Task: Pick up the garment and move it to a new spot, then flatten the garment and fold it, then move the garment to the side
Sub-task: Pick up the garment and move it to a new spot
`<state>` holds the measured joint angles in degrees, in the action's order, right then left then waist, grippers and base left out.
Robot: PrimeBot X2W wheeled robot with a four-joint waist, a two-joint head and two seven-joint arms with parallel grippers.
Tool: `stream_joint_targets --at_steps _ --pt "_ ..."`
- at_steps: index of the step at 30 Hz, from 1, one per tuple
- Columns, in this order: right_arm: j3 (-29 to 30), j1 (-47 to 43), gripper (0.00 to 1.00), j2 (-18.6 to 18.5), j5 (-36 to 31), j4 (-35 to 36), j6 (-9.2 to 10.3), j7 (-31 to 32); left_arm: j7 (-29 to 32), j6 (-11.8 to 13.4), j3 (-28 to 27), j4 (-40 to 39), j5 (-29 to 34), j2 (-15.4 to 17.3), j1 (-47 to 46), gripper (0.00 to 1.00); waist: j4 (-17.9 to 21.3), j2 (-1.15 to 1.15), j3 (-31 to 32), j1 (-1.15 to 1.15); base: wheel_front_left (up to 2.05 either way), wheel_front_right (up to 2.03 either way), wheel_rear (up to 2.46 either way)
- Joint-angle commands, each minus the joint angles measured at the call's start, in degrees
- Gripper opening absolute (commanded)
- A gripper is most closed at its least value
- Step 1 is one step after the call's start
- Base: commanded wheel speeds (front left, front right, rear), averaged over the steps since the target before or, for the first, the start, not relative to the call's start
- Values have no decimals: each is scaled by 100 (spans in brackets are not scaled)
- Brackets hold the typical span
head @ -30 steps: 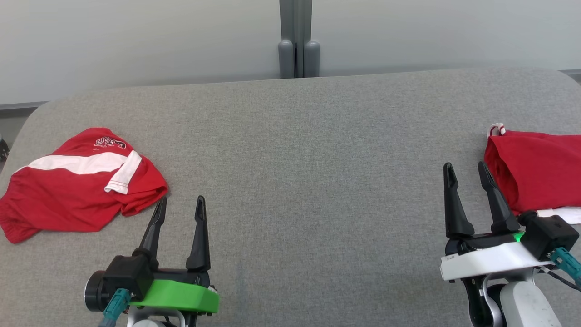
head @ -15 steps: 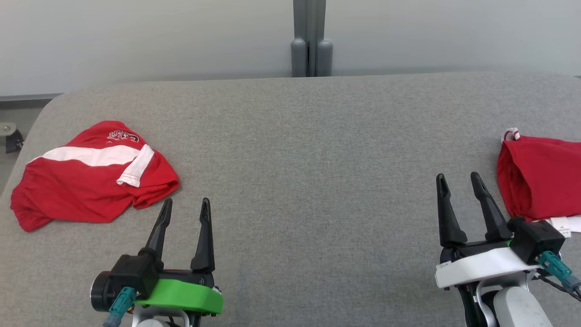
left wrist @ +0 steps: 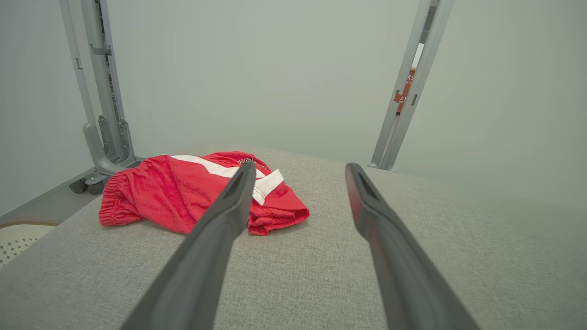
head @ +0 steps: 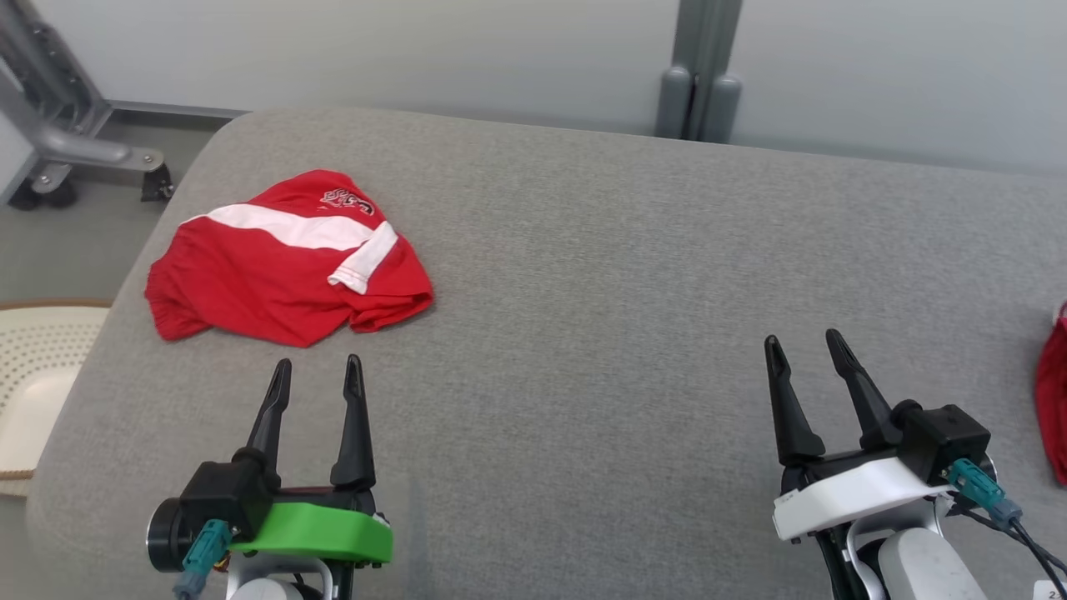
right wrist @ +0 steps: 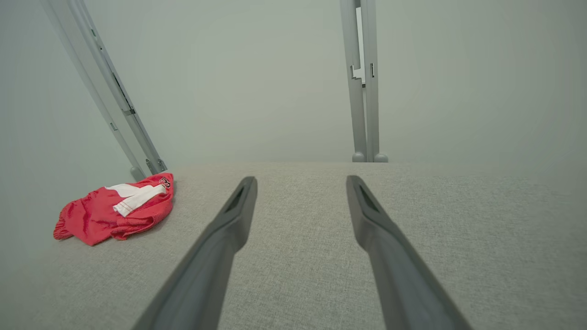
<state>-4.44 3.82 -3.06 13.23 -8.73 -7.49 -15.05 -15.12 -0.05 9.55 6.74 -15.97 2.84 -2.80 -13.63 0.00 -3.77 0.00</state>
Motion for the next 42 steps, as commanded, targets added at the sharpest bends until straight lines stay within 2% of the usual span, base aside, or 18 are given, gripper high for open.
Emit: stream_joint_targets --at_steps 1,10,18,28,34,39,42 --pt "-44 44 100 -10 -16 -39 0 -17 -2 18 -46 -1 20 12 -44 100 -519 0 22 0 0 0 0" --pt "-205 74 100 5 66 -179 0 -17 -1 -23 -249 9 111 12 86 100 -1189 0 122 0 0 0 0" --pt "-331 148 100 8 76 -282 0 -17 -2 -79 -295 23 149 12 104 100 -1404 0 127 0 0 0 0" --pt "-477 286 100 -4 20 -294 0 -16 -2 -25 -443 -82 81 12 -20 100 -1191 0 -69 0 0 0 0" --pt "-457 567 100 -211 74 -127 0 -17 -1 -108 -712 -138 83 11 -440 100 -911 0 -589 0 0 0 0" --pt "-378 934 100 -595 43 83 0 8 -1 -335 -883 150 98 9 -1053 100 -681 0 -1164 0 0 0 0" --pt "-283 1110 100 -746 62 269 0 100 -1 -520 -846 708 46 81 -1565 100 -580 0 -1482 0 0 0 0"
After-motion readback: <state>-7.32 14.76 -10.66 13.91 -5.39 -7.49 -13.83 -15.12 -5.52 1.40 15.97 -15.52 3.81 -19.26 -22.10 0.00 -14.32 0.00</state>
